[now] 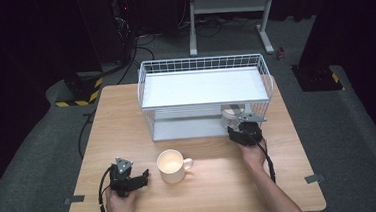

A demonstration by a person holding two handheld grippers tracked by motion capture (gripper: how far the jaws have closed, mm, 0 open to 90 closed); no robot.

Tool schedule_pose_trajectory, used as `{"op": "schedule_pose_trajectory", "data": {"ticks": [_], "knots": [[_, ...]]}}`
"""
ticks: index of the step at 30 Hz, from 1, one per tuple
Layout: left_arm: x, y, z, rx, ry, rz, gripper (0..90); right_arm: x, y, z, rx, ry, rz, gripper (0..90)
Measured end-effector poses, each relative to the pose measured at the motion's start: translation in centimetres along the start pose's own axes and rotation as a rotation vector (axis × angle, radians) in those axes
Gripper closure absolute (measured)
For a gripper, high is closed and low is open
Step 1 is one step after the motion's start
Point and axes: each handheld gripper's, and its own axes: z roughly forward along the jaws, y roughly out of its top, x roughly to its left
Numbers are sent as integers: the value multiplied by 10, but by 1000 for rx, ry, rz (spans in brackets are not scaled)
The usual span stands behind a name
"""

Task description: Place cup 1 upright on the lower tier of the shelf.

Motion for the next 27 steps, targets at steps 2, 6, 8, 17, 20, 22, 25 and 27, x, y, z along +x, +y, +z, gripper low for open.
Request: {"op": "schedule_pose_trajectory", "data": {"ticks": [2,6,8,17,20,22,25,27], "knots": [[0,0,0,0,0,3,156,0,1,1,11,-5,12,421],[0,0,0,-1,1,0,156,0,6,4,15,-12,13,449],[0,0,0,-2,1,0,156,0,8,5,23,-14,24,462],[0,0,0,0,0,0,156,-2,10,12,34,-18,29,510],[0,0,0,-2,1,0,156,-3,14,13,32,-23,26,523],[0,0,0,0,0,2,156,-3,16,14,40,-24,35,533],[0,0,0,0,0,0,156,-3,18,16,39,-24,50,545],[0,0,0,-2,1,0,156,-4,17,18,37,-24,52,558]]}}
